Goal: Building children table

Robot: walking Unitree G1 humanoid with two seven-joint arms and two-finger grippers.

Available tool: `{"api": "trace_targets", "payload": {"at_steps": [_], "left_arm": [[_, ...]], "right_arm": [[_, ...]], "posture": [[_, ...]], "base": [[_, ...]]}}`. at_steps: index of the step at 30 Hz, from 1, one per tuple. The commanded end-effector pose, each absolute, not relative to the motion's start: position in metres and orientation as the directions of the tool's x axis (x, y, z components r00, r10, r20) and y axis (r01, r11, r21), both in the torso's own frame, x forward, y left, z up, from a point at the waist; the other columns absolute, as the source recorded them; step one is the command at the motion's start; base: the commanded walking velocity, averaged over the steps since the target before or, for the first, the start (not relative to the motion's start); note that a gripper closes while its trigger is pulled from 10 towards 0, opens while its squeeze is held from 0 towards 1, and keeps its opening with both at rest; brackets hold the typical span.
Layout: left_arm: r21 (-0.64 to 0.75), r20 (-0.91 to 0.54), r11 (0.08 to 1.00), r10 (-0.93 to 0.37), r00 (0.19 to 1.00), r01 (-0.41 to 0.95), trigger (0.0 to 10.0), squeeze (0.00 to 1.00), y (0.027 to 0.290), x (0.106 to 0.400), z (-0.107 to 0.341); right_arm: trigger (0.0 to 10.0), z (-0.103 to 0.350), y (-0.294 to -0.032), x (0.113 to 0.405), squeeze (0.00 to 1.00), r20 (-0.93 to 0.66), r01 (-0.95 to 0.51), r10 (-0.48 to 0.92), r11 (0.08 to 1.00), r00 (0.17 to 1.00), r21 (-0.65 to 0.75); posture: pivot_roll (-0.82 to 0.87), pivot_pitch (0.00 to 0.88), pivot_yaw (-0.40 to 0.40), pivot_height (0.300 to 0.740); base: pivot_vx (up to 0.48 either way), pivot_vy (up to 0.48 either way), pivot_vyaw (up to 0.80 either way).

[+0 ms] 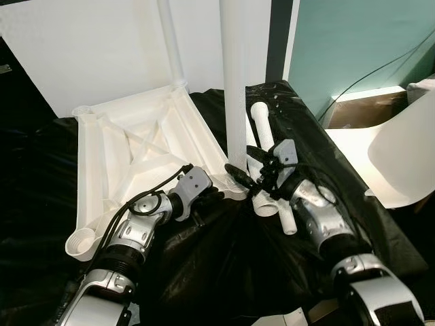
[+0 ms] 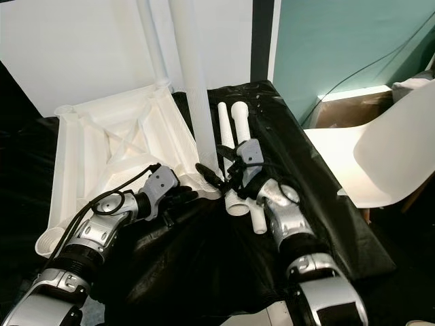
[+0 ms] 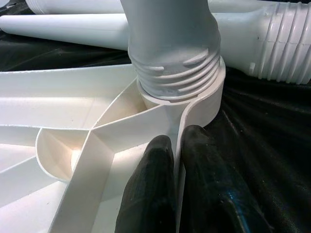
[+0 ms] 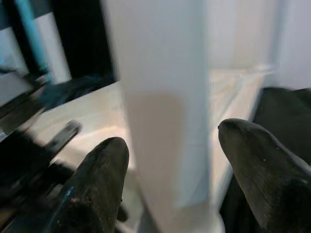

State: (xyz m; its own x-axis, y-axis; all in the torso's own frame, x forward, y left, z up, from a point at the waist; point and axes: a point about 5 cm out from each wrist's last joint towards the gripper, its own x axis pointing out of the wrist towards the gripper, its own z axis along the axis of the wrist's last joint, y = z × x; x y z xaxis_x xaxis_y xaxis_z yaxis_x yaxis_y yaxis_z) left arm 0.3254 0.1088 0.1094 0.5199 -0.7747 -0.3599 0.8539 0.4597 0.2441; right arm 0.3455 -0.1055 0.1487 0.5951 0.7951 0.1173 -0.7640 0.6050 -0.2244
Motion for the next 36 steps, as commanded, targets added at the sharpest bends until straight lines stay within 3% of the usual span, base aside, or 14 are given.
{"api": "trace_targets", "payload": {"at_steps": [1, 2, 3, 4, 5, 6, 7, 17, 22, 23, 24, 25, 28, 36], "left_arm": [[0.178, -0.446, 0.493, -0.731, 0.516, 0.852, 10.0, 0.00, 0.113, 0.317, 0.083], [0.178, -0.446, 0.493, -0.731, 0.516, 0.852, 10.0, 0.00, 0.113, 0.317, 0.083], [0.179, -0.445, 0.495, -0.730, 0.519, 0.850, 10.0, 0.00, 0.114, 0.317, 0.084], [0.179, -0.445, 0.495, -0.730, 0.519, 0.850, 10.0, 0.00, 0.114, 0.317, 0.084], [0.179, -0.444, 0.498, -0.728, 0.521, 0.848, 10.0, 0.00, 0.114, 0.317, 0.084], [0.179, -0.444, 0.498, -0.728, 0.521, 0.848, 10.0, 0.00, 0.114, 0.317, 0.084], [0.180, -0.444, 0.500, -0.727, 0.524, 0.847, 10.0, 0.00, 0.115, 0.317, 0.084], [0.181, -0.446, 0.503, -0.724, 0.526, 0.845, 10.0, 0.00, 0.118, 0.316, 0.084], [0.134, -0.467, 0.397, -0.783, 0.411, 0.908, 10.0, 0.00, 0.118, 0.307, 0.086], [0.113, -0.471, 0.370, -0.797, 0.378, 0.922, 10.0, 0.00, 0.119, 0.303, 0.087], [0.087, -0.473, 0.347, -0.810, 0.345, 0.934, 10.0, 0.00, 0.120, 0.299, 0.087], [0.087, -0.473, 0.347, -0.810, 0.345, 0.934, 10.0, 0.00, 0.120, 0.299, 0.087], [0.050, -0.481, 0.306, -0.827, 0.292, 0.951, 10.0, 0.00, 0.121, 0.292, 0.086], [0.026, -0.487, 0.289, -0.832, 0.264, 0.957, 10.0, 0.00, 0.122, 0.286, 0.084]], "right_arm": [[10.0, 0.142, -0.101, 0.344, 0.00, 0.066, -0.811, 0.833, 0.550, 0.549, -0.198], [10.0, 0.142, -0.101, 0.344, 0.00, 0.066, -0.811, 0.833, 0.550, 0.549, -0.198], [8.9, 0.138, -0.099, 0.344, 0.00, 0.023, -0.845, 0.862, 0.501, 0.506, -0.188], [8.9, 0.138, -0.099, 0.344, 0.00, 0.023, -0.845, 0.862, 0.501, 0.506, -0.188], [2.0, 0.135, -0.097, 0.343, 0.00, -0.010, -0.869, 0.883, 0.460, 0.470, -0.181], [2.0, 0.135, -0.097, 0.343, 0.00, -0.010, -0.869, 0.883, 0.460, 0.470, -0.181], [0.0, 0.133, -0.097, 0.342, 0.00, -0.032, -0.887, 0.897, 0.429, 0.440, -0.169], [0.0, 0.136, -0.106, 0.348, 0.00, -0.079, -0.915, 0.917, 0.379, 0.391, -0.139], [0.0, 0.127, -0.114, 0.343, 0.00, -0.061, -0.905, 0.903, 0.423, 0.425, -0.039], [0.0, 0.124, -0.107, 0.339, 0.00, -0.004, -0.881, 0.881, 0.473, 0.473, -0.018], [0.0, 0.122, -0.098, 0.334, 0.00, 0.086, -0.817, 0.815, 0.576, 0.574, -0.007], [0.0, 0.122, -0.098, 0.334, 0.00, 0.086, -0.817, 0.815, 0.576, 0.574, -0.007], [0.0, 0.118, -0.082, 0.321, 0.00, 0.223, -0.681, 0.654, 0.729, 0.723, 0.068], [0.0, 0.129, -0.074, 0.316, 0.00, 0.337, -0.510, 0.461, 0.858, 0.821, 0.068]], "posture": [[-0.03, 0.000, 0.071, 0.740], [-0.03, 0.000, 0.071, 0.740], [-0.03, 0.000, 0.068, 0.740], [-0.03, 0.000, 0.068, 0.740], [-0.02, 0.000, 0.068, 0.740], [-0.02, 0.000, 0.068, 0.740], [-0.02, 0.000, 0.067, 0.740], [-0.02, 0.000, 0.070, 0.740], [-0.03, 0.000, 0.075, 0.740], [-0.03, 0.000, 0.075, 0.740], [-0.04, 0.000, 0.078, 0.740], [-0.04, 0.000, 0.078, 0.740], [-0.04, 0.000, 0.084, 0.740], [-0.04, 0.000, 0.095, 0.740]], "base": [[0.000, 0.000, 0.00], [0.000, 0.000, 0.00], [0.000, 0.000, 0.00], [0.000, 0.000, 0.00], [0.000, 0.000, 0.00], [0.000, 0.000, 0.00], [0.000, 0.000, 0.00], [0.000, 0.000, 0.00], [0.000, 0.000, 0.00], [0.000, 0.000, 0.00], [0.000, 0.000, 0.00], [0.000, 0.000, 0.00], [0.000, 0.000, 0.00], [0.000, 0.000, 0.00]]}}
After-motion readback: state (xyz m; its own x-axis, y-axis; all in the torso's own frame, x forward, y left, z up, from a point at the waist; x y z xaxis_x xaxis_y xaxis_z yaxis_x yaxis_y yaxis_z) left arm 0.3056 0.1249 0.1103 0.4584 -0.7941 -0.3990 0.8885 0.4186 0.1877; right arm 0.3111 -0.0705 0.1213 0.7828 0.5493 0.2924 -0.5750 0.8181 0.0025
